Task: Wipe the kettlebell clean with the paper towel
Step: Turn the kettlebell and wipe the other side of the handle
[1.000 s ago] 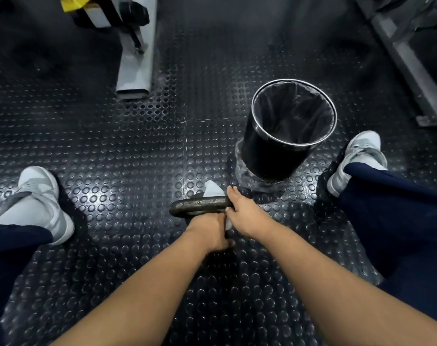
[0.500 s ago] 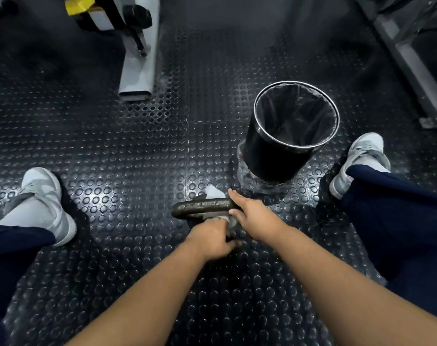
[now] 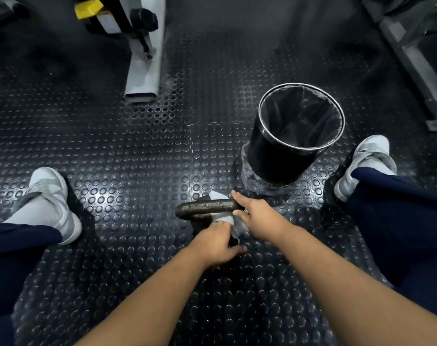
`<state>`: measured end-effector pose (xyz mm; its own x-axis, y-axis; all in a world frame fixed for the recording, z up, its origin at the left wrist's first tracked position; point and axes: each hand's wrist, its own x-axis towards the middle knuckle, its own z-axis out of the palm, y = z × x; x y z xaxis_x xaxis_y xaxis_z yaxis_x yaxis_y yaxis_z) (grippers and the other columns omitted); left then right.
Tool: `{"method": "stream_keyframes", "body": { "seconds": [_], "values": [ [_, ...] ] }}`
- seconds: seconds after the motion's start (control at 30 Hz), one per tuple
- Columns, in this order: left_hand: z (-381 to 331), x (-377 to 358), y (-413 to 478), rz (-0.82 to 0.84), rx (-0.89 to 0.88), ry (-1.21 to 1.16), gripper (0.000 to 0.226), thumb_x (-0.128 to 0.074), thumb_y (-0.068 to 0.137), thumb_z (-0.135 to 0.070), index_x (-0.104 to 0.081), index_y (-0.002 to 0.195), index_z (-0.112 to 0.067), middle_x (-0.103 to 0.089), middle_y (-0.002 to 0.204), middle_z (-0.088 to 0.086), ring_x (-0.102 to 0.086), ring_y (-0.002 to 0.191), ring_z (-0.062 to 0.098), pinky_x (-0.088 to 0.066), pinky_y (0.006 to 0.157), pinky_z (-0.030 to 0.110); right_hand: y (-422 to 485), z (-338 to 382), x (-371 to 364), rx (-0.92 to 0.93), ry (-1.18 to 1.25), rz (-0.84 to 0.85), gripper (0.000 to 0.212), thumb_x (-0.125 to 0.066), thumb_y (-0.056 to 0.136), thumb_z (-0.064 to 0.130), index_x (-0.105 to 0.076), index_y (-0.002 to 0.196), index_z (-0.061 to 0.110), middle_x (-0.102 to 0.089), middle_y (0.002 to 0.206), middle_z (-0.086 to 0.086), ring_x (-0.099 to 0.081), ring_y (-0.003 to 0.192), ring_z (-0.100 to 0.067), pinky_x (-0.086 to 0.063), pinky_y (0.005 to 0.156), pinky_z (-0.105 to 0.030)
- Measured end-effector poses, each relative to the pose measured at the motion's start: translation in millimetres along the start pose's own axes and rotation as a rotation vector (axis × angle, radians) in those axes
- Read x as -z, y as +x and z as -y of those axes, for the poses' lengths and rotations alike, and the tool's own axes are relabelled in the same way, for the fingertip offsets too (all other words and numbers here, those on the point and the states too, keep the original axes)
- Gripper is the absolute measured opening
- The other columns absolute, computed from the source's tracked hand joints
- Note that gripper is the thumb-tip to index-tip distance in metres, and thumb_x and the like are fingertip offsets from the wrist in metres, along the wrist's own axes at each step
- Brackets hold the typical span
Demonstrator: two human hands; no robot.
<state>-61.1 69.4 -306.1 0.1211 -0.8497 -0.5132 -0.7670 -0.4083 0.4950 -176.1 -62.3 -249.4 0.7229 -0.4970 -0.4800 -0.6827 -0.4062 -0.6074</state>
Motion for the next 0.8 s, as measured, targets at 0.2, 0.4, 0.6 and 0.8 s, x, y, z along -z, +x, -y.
{"method": "stream_keyframes", "body": {
  "seconds": [0.2,0.4,0.6,0.8],
  "values": [
    [-11,38,31,0.24,0.076,0.25,0.062,-0.073,0.086,-0.061,-0.064,0.134,-0.022,-0.07,0.125,0.002,-0.064,0.119,0.026,-0.051,0.104,0.041,1,0,2,-0.005,-0.021,0.011,0.059,-0.053,0.109,0.027,-0.03,0.163,0.027,-0.058,0.149,-0.01,-0.055,0.134,-0.026,-0.04,0.108,-0.028],
    [-1,20,2,0.097,0.037,-0.139,0.071,-0.081,0.078,-0.063,-0.048,0.128,-0.024,-0.059,0.124,-0.007,-0.058,0.113,0.014,-0.051,0.101,0.035,-3,2,6,0.008,-0.014,0.025,0.059,-0.053,0.109,0.026,-0.03,0.163,0.028,-0.054,0.154,-0.004,-0.053,0.137,-0.021,-0.037,0.109,-0.024],
    [-3,3,1,0.037,0.033,0.043,0.067,-0.081,0.081,-0.055,-0.05,0.128,-0.02,-0.06,0.13,0.002,-0.057,0.124,0.023,-0.05,0.105,0.042,-2,2,5,-0.012,0.002,0.026,0.059,-0.056,0.108,0.028,-0.032,0.162,0.03,-0.054,0.154,-0.001,-0.056,0.136,-0.02,-0.04,0.109,-0.026],
    [-13,39,27,0.187,0.047,0.231,0.069,-0.078,0.08,-0.063,-0.061,0.132,-0.02,-0.071,0.119,0.002,-0.066,0.113,0.025,-0.052,0.095,0.035,-2,1,6,-0.001,-0.01,0.011,0.06,-0.055,0.108,0.027,-0.032,0.163,0.027,-0.058,0.151,-0.004,-0.057,0.133,-0.021,-0.034,0.094,-0.014]
  ]
}}
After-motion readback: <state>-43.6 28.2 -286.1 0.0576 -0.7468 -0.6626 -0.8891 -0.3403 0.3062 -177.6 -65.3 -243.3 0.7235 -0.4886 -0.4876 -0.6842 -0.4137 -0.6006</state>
